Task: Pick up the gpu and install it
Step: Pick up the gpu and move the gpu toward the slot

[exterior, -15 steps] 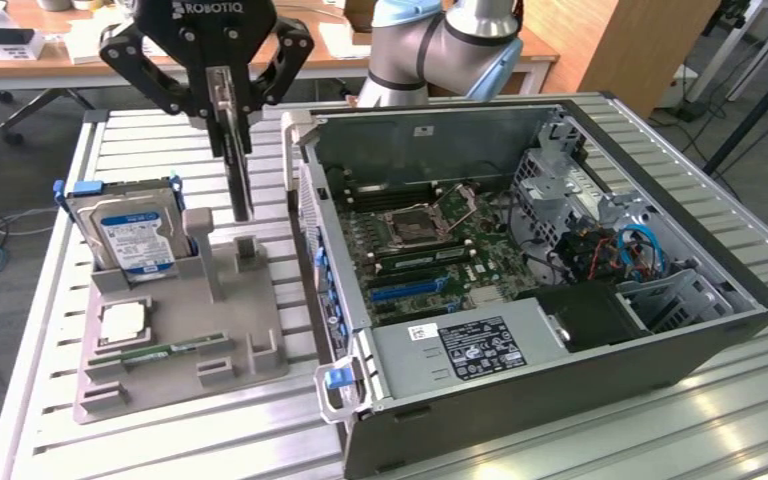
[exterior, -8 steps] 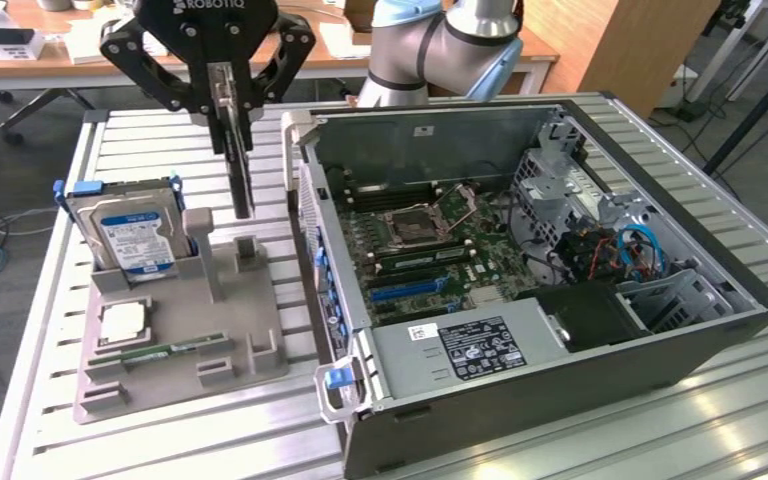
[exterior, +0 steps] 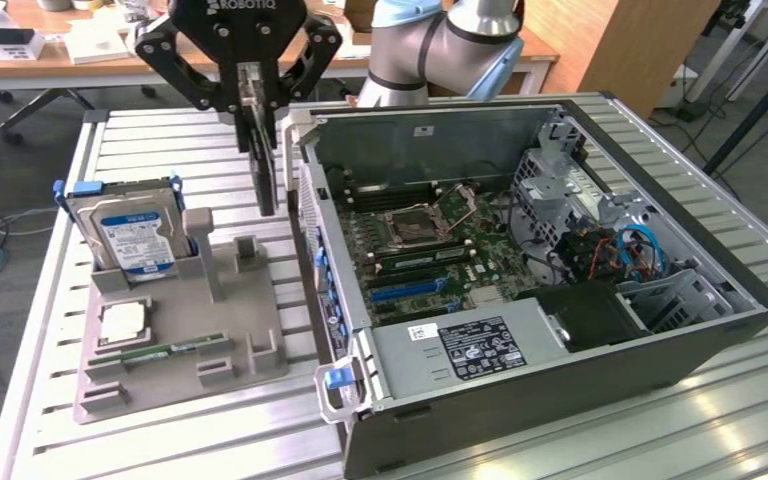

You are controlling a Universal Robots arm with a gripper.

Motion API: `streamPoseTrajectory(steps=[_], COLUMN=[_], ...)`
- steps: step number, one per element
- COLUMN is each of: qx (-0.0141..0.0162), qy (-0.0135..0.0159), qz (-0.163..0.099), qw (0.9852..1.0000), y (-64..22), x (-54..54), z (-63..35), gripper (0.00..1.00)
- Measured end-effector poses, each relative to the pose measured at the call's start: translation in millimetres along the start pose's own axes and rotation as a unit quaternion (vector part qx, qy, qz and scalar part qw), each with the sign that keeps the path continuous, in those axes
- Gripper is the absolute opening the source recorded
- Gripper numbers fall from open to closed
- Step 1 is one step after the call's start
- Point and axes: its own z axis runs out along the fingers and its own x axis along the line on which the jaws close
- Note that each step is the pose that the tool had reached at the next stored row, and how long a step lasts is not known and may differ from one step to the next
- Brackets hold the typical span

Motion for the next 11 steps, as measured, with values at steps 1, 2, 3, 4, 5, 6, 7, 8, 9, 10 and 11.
streamPoseTrajectory(steps=[1,2,3,4,5,6,7,8,9,10,11], qx=[0.0,0.0,0.0,0.0,0.0,0.0,0.0,0.0,0.0,0.0,0.0], qy=[0.0,0.0,0.0,0.0,0.0,0.0,0.0,0.0,-0.0001,0.0,-0.0001], qz=[0.0,0.0,0.0,0.0,0.0,0.001,0.001,0.001,0.001,0.001,0.001], qw=[1.0,1.0,1.0,1.0,1.0,1.0,1.0,1.0,1.0,1.0,1.0], y=[-0.2,-0.4,-0.6,-0.8,-1.1,-1.2,-1.4,-1.6,-1.8,-2.0,-2.2], x=[-2.4,-5.0,-7.6,-10.2,-13.0,-15.6,-18.1,-20.6,-23.1,-25.8,-28.6], z=[0.0,0.0,0.1,0.1,0.1,0.1,0.2,0.2,0.3,0.3,0.4], gripper=[0.26,0.26,0.26,0.26,0.26,0.26,0.26,0.26,0.26,0.26,0.26])
